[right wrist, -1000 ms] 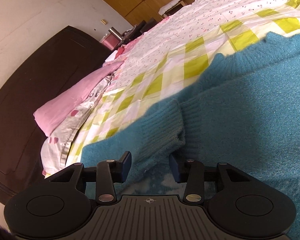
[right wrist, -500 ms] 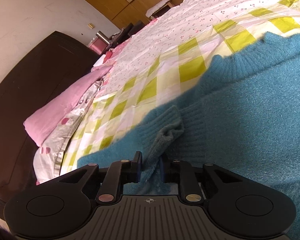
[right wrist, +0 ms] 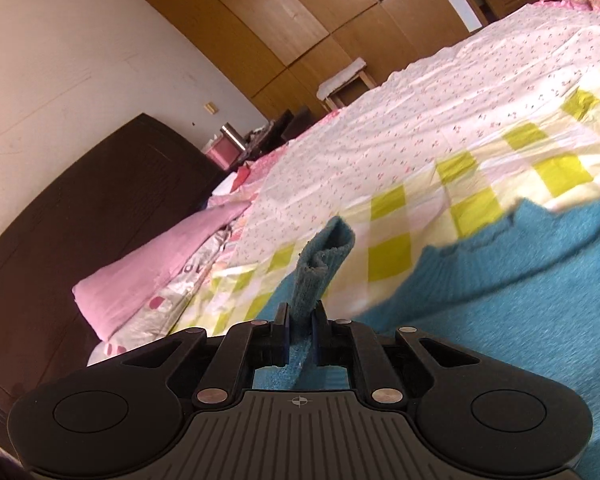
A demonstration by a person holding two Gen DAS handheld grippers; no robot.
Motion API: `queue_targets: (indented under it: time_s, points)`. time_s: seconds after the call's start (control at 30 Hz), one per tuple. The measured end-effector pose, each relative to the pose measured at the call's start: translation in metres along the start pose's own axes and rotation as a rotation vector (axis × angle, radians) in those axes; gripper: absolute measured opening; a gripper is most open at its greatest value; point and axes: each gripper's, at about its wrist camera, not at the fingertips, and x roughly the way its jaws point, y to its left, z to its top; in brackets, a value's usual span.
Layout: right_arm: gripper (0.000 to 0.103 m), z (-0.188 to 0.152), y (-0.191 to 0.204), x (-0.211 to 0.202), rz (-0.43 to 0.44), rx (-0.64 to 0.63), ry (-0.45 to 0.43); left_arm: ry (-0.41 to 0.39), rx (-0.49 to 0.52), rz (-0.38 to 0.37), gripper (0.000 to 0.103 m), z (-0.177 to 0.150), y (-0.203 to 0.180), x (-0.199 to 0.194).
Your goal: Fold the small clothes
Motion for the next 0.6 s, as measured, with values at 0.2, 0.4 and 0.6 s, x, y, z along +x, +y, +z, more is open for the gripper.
queue_targets:
  time_s: [0.2, 0.4, 0.6]
  points:
    - [0.01, 0.031, -0.048, -0.043, -0.069, 0.046, -0.101, 0.005, 0.105, -0.07, 0.035, 0.013, -0.044, 0.021]
    - [0.01, 0.041, -0.114, -0.073, -0.2, 0.093, -0.134, 0.037, 0.145, -0.106, 0.041, 0.007, -0.07, 0.034]
    - [0.01, 0.011, -0.159, -0.072, -0.295, 0.104, -0.052, 0.138, 0.165, -0.091, 0.041, -0.007, -0.074, 0.055]
